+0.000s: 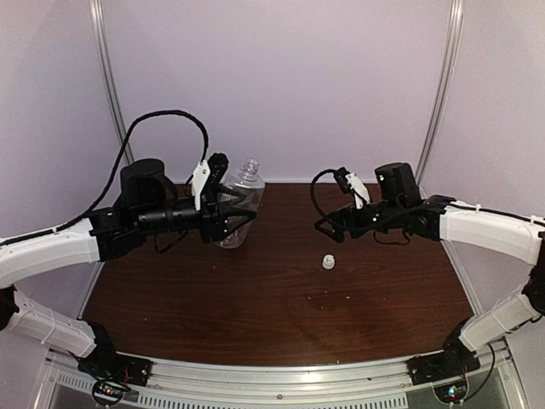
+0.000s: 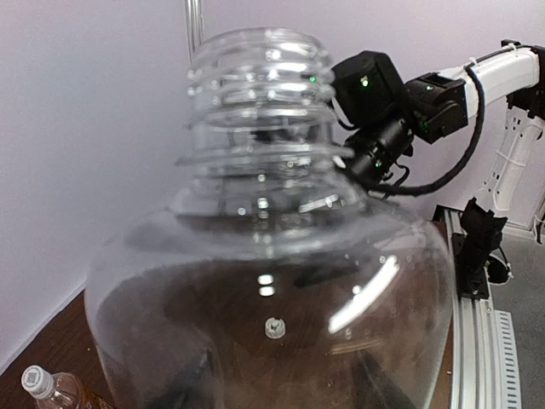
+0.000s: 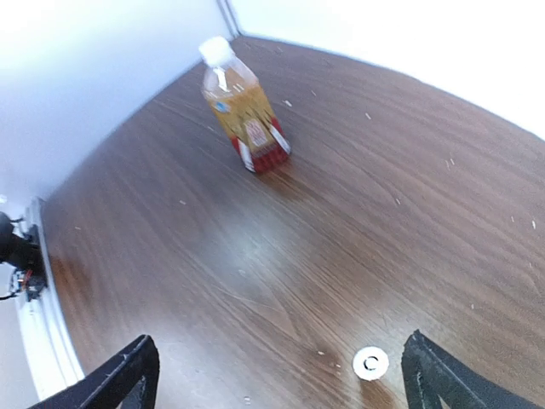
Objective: Unscrew the bottle caps
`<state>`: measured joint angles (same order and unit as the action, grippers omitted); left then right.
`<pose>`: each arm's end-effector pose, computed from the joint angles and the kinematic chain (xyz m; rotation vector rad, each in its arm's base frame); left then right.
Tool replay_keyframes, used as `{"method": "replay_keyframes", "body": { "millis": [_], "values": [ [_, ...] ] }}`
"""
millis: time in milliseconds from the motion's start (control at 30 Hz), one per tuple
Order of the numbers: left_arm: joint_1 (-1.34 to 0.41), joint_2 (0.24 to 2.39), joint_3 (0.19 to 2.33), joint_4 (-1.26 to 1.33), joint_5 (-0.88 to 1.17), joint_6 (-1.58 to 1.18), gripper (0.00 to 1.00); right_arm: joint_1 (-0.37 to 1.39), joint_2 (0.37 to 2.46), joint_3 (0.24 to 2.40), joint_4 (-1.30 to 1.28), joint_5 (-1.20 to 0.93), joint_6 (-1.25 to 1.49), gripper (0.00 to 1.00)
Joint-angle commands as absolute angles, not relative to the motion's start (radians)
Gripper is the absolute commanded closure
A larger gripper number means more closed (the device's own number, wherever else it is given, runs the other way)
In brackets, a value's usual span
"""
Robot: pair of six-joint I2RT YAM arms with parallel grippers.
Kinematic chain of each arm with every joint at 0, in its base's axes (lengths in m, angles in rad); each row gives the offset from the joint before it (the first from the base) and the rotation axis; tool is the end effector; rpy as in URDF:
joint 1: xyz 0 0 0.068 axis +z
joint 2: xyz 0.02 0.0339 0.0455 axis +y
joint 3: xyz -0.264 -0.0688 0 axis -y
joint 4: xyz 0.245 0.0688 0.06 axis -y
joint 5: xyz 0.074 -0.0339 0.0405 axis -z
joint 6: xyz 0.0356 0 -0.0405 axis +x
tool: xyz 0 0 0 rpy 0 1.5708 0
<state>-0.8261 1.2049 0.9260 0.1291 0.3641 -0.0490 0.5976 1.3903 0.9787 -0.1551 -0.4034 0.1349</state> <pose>0.1829 -0.2172 0.3342 0.9380 1.5450 -0.9485 0.2494 0.1867 0.2729 -0.7434 2.0808 0.8509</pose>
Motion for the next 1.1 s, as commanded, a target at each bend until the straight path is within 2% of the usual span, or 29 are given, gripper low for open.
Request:
{"method": "replay_keyframes", "body": {
  "millis": [0, 267, 467, 667, 867, 1067],
  "values": [
    [-0.822, 1.219, 0.954, 0.174, 0.395, -0.03, 0.65, 0.601, 1.269, 1.088, -0.21, -0.63, 0.149, 0.0],
    [-0.822, 1.236, 0.959, 0.183, 0.45, -0.032, 0.59, 0.709, 1.26, 1.307, -0.255, -0.693, 0.194, 0.0],
    [-0.822, 1.244, 0.959, 0.196, 0.496, -0.035, 0.59, 0.796, 1.367, 1.472, -0.318, -0.671, 0.203, 0.0],
    [-0.822, 1.246, 0.957, 0.201, 0.508, -0.038, 0.59, 0.869, 1.476, 1.585, -0.344, -0.616, 0.209, 0.06],
    [-0.822, 1.249, 0.96, 0.197, 0.516, -0.043, 0.58, 0.906, 1.562, 1.666, -0.374, -0.607, 0.197, 0.2],
    [-0.822, 1.252, 0.965, 0.186, 0.51, -0.045, 0.59, 0.912, 1.589, 1.68, -0.367, -0.609, 0.198, 0.43]
  ]
}}
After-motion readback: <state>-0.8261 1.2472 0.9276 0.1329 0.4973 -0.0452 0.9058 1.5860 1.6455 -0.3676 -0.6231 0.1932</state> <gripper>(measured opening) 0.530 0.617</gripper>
